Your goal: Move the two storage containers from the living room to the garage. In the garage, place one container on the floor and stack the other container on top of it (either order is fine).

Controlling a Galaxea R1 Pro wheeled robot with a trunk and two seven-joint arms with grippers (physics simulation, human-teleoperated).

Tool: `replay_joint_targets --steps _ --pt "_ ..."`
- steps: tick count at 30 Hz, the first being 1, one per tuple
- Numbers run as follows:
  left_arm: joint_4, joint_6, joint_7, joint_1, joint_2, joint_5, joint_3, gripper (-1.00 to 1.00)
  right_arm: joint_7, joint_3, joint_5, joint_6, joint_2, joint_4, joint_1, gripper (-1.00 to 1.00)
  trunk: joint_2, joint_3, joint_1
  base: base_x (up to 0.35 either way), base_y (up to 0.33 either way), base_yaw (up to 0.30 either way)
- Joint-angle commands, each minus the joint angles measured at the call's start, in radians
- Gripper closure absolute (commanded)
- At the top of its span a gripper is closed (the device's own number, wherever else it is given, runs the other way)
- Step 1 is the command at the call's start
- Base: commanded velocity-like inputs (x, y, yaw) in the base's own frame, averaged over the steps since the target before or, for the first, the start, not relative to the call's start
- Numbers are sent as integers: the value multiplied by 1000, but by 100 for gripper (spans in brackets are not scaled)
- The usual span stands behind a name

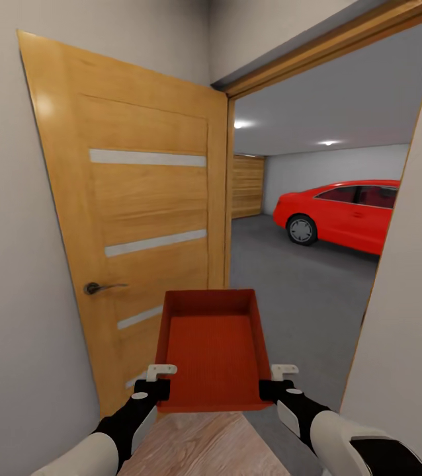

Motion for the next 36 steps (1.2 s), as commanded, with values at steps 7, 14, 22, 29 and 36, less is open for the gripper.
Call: replay_joint_targets --steps 7,14,22,29,36 --pt "-8 5 27 -1 1 -15 32 100 -20 -21 -8 -4 -10 4 0 100 -1 0 0 0 0 -249" --pt "-8 5 27 -1 2 -15 32 100 -20 -21 -8 -4 -10 3 0 100 -1 0 0 0 0 -248" --pt "-8 5 27 -1 1 -15 32 100 -20 -21 -8 -4 -10 4 0 100 -1 0 0 0 0 -236" --pt "-8 5 27 -1 1 -15 32 100 -20 -21 -8 -4 -10 3 0 100 -1 0 0 0 0 -51" --pt "-7 5 27 -1 1 -15 32 100 -20 -22 -8 -4 -10 4 0 100 -1 0 0 26 23 -2"
